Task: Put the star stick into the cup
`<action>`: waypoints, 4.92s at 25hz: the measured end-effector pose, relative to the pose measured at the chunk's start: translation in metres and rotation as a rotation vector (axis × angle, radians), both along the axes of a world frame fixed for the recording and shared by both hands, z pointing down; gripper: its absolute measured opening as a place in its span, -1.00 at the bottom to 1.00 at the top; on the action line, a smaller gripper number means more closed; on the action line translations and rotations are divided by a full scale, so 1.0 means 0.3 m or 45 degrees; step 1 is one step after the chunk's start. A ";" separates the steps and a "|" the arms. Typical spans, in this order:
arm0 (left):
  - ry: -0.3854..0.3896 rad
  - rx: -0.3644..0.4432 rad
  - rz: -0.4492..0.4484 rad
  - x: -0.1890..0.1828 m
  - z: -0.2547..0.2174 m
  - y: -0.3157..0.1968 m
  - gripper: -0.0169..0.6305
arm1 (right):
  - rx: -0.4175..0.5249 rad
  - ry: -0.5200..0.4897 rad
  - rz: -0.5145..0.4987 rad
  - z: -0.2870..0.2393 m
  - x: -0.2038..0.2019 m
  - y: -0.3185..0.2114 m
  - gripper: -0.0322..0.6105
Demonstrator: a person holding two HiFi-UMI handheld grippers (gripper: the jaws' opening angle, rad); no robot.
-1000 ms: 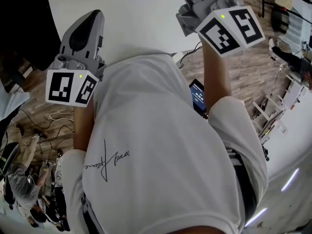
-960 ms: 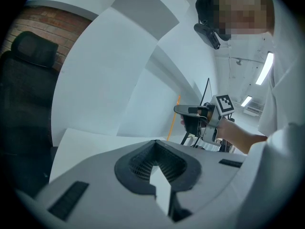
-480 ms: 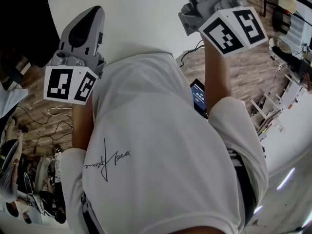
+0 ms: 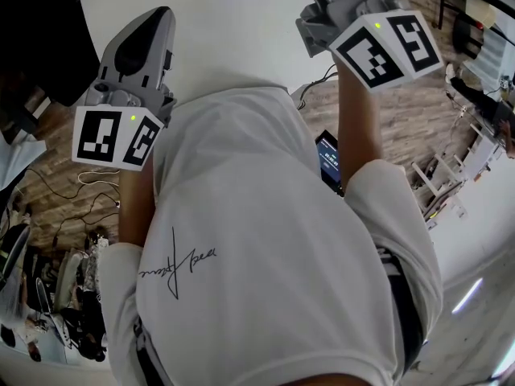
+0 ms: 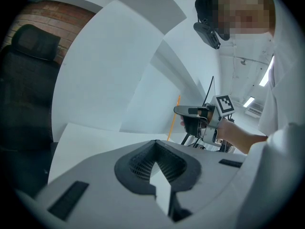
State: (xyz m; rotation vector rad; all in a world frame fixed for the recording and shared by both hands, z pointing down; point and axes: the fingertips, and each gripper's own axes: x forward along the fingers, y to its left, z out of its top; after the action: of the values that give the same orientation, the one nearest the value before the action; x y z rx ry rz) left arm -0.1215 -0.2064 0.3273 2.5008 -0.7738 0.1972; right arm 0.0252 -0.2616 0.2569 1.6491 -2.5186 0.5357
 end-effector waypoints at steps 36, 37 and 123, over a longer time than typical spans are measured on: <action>-0.011 -0.070 -0.004 0.006 0.051 -0.025 -0.92 | -0.091 -0.005 0.019 0.112 0.018 -0.017 -0.84; -0.012 -0.071 -0.004 0.006 0.053 -0.026 -0.92 | -0.094 -0.006 0.021 0.116 0.018 -0.017 -0.84; 0.057 -0.029 0.093 0.079 -0.002 0.018 -0.92 | -0.196 0.068 -0.030 0.200 -0.020 0.062 -0.84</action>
State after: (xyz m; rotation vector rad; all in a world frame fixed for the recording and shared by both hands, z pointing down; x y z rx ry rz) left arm -0.0979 -0.2009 0.3266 2.5050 -0.6589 0.1744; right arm 0.0192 -0.2431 0.3167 1.5568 -2.3901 0.6565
